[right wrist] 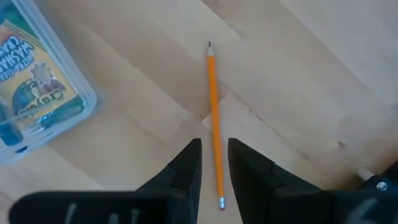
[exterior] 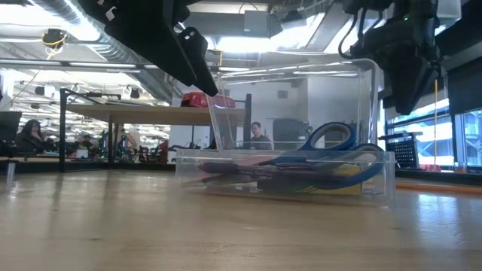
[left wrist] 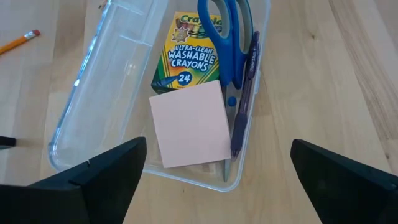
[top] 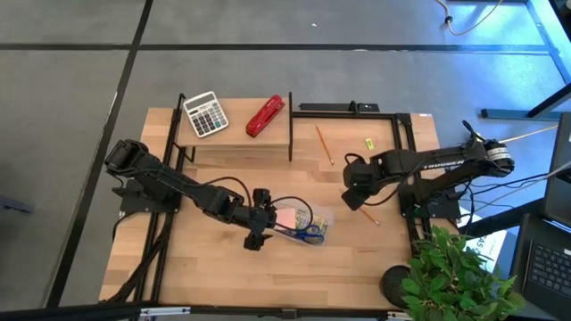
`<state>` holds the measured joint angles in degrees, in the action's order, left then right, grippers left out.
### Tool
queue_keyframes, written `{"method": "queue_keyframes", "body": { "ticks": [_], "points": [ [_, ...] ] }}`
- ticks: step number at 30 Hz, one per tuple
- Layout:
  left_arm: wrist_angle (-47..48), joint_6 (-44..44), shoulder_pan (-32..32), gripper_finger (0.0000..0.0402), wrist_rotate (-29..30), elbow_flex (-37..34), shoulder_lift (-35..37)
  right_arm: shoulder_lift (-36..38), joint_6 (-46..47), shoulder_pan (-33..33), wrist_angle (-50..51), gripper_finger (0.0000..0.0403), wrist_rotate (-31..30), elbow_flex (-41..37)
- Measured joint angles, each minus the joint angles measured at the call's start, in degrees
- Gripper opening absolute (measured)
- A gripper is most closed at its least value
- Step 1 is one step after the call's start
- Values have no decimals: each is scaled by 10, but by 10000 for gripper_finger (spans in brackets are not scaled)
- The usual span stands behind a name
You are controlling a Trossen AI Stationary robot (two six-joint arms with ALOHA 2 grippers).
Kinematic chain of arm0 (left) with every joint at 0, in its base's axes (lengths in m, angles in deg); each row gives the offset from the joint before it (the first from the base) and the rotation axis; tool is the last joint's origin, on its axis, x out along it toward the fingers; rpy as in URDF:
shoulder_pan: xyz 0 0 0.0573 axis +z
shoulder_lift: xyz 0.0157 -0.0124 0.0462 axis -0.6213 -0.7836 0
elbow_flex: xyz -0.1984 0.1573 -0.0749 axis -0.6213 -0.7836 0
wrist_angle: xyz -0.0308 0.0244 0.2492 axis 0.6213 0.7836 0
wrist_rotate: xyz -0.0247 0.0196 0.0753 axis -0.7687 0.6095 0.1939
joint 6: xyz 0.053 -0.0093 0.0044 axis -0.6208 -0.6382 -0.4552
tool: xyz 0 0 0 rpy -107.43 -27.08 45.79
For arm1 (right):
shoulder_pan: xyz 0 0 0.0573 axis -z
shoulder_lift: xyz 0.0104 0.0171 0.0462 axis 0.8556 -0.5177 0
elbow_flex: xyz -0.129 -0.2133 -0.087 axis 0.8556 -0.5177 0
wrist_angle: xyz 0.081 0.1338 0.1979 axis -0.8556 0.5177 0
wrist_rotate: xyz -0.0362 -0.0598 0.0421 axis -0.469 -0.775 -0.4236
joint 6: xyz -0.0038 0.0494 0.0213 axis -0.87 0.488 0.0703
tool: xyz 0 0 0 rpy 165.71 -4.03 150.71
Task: Pack school essentials
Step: Put the bottom orange pencil into the transparent supply box
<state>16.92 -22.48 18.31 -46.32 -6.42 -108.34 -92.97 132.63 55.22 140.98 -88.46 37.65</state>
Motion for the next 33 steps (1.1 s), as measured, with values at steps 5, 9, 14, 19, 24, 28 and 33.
{"method": "queue_keyframes", "body": {
  "ticks": [5, 9, 14, 19, 24, 28, 33],
  "points": [
    [0, 0, 0, 393, 0, 0, 0, 0, -27, 2, -1, 94, 11, 0],
    [0, -1, 0, 393, 0, 0, 0, 0, -32, 2, -4, 88, 20, 0],
    [0, -1, 0, 393, 0, 0, 0, 0, -38, 2, -4, 68, 20, 0],
    [0, -2, 0, 393, 0, 0, 0, 0, -36, 2, -4, 81, 20, 0],
    [0, -2, 0, 393, 0, 0, 0, 0, -30, 3, -10, 128, 31, -22],
    [0, -2, 0, 393, 0, 0, 0, -1, -43, 4, -62, 168, 47, -61],
    [0, -2, 0, 393, 0, 0, 0, 0, -28, 4, -125, 190, 45, -106]
  ]
}}
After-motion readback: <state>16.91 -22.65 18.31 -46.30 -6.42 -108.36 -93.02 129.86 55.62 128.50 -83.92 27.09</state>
